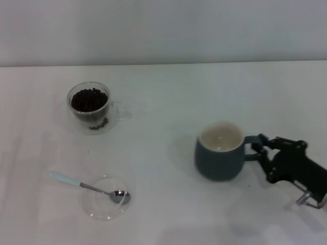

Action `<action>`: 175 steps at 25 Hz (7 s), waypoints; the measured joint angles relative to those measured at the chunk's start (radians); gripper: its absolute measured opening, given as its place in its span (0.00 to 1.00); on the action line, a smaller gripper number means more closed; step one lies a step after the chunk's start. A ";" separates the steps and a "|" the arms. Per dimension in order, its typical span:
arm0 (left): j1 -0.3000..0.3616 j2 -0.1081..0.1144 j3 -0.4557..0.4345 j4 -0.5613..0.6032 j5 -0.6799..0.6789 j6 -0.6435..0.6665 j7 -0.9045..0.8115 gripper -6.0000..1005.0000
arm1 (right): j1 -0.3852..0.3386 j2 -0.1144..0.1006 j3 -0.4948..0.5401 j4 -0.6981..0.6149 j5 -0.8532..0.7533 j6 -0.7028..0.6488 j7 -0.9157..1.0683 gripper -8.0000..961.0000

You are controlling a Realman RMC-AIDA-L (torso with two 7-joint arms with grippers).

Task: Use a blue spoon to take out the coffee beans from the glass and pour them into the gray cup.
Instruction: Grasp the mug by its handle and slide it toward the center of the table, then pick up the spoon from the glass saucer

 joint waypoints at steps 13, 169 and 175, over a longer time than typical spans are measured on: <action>0.003 -0.003 0.000 -0.002 0.004 0.000 0.000 0.68 | 0.001 0.000 -0.181 -0.083 0.002 0.006 0.018 0.17; -0.015 -0.010 0.238 -0.110 0.469 -0.163 -1.360 0.27 | -0.034 -0.018 0.681 -0.065 -0.007 -0.301 -0.329 0.77; -0.012 -0.009 0.236 -0.110 0.465 -0.163 -1.364 0.14 | -0.034 -0.017 0.681 -0.066 -0.003 -0.302 -0.330 0.77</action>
